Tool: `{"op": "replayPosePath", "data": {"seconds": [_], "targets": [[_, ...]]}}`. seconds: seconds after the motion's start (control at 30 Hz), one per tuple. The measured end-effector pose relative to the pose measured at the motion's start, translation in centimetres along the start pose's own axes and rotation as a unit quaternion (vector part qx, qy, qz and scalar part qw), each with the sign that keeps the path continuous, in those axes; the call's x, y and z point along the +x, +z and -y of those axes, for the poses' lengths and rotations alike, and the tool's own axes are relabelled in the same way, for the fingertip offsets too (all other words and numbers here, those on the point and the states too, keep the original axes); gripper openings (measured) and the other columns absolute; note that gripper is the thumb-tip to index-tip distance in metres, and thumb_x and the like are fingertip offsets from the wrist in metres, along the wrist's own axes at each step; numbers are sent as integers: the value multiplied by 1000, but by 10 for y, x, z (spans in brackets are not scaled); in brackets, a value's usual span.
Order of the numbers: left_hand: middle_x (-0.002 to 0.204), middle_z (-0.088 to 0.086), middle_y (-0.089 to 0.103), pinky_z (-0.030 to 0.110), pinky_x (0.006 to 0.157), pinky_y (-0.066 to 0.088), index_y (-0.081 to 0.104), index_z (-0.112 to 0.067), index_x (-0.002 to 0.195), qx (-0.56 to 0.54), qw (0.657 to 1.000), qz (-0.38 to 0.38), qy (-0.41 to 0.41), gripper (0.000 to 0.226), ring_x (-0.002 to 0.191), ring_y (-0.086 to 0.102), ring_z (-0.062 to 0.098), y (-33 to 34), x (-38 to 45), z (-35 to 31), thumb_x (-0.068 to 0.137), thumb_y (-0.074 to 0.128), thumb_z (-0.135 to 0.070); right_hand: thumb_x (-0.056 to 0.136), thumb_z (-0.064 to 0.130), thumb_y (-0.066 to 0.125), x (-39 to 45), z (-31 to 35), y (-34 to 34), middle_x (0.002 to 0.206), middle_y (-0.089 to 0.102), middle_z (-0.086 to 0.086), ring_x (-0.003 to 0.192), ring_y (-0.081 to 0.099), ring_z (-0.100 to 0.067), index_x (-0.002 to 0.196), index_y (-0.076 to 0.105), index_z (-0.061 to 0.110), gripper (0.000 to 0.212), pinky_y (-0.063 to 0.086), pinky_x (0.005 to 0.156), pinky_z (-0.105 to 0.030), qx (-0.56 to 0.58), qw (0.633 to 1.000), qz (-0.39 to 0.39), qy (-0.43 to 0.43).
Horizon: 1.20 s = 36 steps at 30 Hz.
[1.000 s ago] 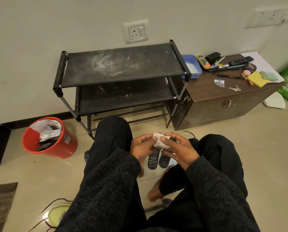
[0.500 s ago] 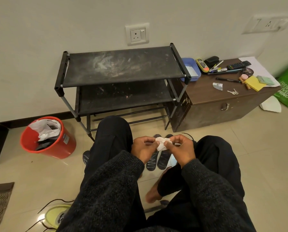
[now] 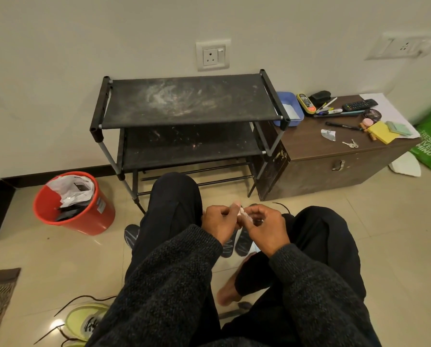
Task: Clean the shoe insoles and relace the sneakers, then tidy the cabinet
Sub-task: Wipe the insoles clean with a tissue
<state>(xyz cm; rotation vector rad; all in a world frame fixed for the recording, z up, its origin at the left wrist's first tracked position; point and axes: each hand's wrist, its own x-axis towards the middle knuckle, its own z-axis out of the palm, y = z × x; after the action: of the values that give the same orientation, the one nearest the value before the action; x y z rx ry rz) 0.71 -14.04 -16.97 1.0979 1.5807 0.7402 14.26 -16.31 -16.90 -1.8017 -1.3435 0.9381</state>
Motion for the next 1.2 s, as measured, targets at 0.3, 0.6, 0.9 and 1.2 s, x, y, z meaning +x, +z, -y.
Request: {"op": "replayPosePath", "data": {"seconds": [0.3, 0.6, 0.9, 1.2], "targets": [[67, -1, 75, 31, 73, 60, 77, -19, 77, -61, 998, 34, 6, 54, 65, 74, 13, 17, -4, -13, 101, 45, -55, 77, 10, 85, -3, -6, -19, 89, 76, -5, 85, 73, -24, 93, 73, 14, 21, 61, 82, -48, 118, 989, -55, 70], [63, -1, 73, 21, 54, 48, 74, -16, 77, -100, 994, 47, 11, 43, 56, 67, 13, 39, -18, -22, 102, 52, -44, 84, -5, 74, -31, 14, -68, 94, 70, -13, 84, 73, -24, 109, 73, 6, 27, 63, 71, -43, 139, 982, -115, 53], [72, 10, 74, 23, 53, 51, 73, -4, 89, -138, 980, 130, 55, 37, 57, 64, 15, 67, -45, -42, 102, 56, -33, 82, -13, 71, -67, 9, -98, 81, 66, -11, 74, 68, -24, 87, 67, 6, 19, 63, 66, -35, 175, 971, -127, 101], [76, 7, 74, 16, 47, 43, 73, -7, 95, -78, 991, 107, 2, 34, 56, 61, 9, 92, 3, -32, 101, 56, -36, 83, -9, 72, -20, 22, -119, 86, 65, -20, 81, 71, -32, 94, 66, 1, 16, 64, 66, -37, 142, 978, -77, 133]]}}
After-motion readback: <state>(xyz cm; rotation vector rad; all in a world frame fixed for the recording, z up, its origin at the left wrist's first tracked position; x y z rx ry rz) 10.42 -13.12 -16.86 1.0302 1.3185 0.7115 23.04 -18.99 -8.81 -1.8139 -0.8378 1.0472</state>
